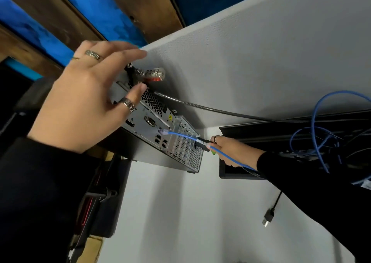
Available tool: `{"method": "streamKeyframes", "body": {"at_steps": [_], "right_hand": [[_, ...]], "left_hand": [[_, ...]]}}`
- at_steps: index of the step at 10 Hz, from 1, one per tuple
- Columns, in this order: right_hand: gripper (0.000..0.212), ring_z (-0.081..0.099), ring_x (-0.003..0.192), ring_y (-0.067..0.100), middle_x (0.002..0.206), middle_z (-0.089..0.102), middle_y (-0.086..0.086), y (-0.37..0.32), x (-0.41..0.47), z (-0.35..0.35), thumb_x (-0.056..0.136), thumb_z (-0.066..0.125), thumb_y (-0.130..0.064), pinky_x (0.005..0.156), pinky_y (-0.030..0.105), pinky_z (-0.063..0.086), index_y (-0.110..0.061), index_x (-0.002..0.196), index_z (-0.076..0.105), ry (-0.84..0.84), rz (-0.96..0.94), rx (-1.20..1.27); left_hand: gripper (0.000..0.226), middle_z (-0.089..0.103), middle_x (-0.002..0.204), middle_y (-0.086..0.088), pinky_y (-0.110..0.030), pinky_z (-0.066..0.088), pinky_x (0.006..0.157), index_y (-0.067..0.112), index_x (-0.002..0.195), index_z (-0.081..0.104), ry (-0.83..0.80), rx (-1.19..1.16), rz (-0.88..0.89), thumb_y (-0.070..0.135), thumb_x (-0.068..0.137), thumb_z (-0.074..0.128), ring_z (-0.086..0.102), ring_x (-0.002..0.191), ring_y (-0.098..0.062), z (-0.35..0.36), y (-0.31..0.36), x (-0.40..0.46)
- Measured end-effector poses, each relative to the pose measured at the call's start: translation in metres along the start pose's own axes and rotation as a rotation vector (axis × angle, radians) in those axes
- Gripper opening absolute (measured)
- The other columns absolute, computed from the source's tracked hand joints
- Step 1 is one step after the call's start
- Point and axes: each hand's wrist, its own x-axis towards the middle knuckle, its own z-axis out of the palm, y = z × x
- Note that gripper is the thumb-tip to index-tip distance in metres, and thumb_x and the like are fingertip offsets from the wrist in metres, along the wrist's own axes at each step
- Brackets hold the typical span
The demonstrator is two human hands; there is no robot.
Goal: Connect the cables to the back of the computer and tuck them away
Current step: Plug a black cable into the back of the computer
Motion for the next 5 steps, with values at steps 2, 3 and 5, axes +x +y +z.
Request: {"method": "streamKeyframes", "body": {"at_steps": [2,3,5], "right_hand": [[0.038,0.033,0.044,0.003,0.053,0.038,-0.006,-0.006,0.009,-0.014,0.099,0.033,-0.032,0.033,0.017,0.035,-0.024,0.062,0.035,-0.140,0.264,0.289],[0.044,0.019,0.029,0.005,0.037,0.026,-0.008,0.004,0.019,-0.015,0.097,0.036,-0.033,0.026,0.016,0.021,-0.020,0.056,0.027,-0.309,0.318,0.408],[0.041,0.020,0.032,0.007,0.039,0.027,-0.008,0.009,0.028,-0.019,0.098,0.038,-0.035,0.031,0.015,0.022,-0.018,0.061,0.035,-0.381,0.259,0.358]], "left_hand": [[0.062,0.050,0.130,0.006,-0.022,0.033,0.102,0.029,0.135,0.043,-0.060,-0.176,-0.081,0.040,0.080,0.068,0.042,0.117,-0.003,-0.002,-0.018,0.010],[0.069,0.049,0.120,0.027,-0.018,0.044,0.086,0.042,0.135,0.038,-0.136,-0.246,-0.090,0.050,0.074,0.068,0.055,0.098,-0.010,-0.002,-0.029,0.011],[0.065,0.048,0.110,0.037,0.007,0.031,0.083,0.032,0.130,0.045,-0.133,-0.314,-0.076,0.019,0.073,0.075,0.044,0.100,0.022,0.003,-0.044,0.012]]}}
